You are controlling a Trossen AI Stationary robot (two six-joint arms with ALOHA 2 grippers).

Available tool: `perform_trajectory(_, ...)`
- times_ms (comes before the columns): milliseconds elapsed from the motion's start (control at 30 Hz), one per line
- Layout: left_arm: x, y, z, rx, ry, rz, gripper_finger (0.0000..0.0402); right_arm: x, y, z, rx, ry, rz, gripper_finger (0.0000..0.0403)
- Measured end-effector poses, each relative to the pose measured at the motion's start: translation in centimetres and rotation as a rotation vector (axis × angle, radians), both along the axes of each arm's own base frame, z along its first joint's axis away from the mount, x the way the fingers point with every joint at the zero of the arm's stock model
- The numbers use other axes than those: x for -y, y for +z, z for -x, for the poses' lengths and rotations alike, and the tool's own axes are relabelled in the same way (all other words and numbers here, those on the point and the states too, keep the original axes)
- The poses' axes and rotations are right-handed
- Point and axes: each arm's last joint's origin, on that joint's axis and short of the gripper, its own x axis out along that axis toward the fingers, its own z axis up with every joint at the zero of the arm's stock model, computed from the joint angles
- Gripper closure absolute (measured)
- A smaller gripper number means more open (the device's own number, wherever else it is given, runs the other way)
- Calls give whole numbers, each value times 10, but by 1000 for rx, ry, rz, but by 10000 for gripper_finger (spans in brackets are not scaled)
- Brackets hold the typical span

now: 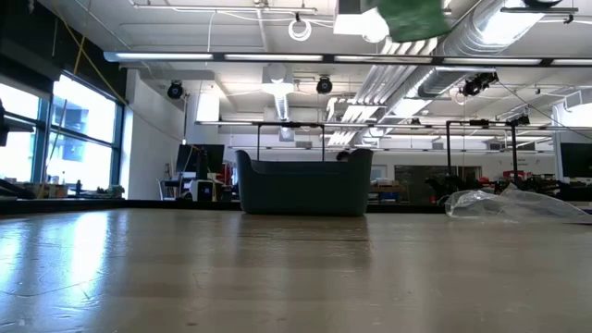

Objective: Roll bandage
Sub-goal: Roll the green bandage

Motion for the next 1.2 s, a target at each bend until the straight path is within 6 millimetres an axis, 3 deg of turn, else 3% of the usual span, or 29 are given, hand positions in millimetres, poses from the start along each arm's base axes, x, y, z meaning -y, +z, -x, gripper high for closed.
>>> perform_trajectory(200,1,4,3,30,13,-3,171,-1,0,7,-19,-29,13,403)
perform_trajectory(333,1,4,3,25,12,-3,213,-2,-3,4,-31,-21,13,403)
perform_trajectory(500,1,1,1,9,30,-5,262,-9,0,-9,0,140,3,403)
perform_trajectory(767,-2,-2,-2,2,33,-24,246,-19,11,-24,10,190,181,403)
perform_trajectory(900,-1,0,0,12,24,-36,258,-11,3,-20,-21,139,103,403)
perform_trajectory(1133,0,10,11,85,9,-90,380,-7,-24,-13,-99,93,-130,403)
perform_trajectory(1200,0,14,16,101,23,-106,389,-7,-29,-11,-89,97,-236,403)
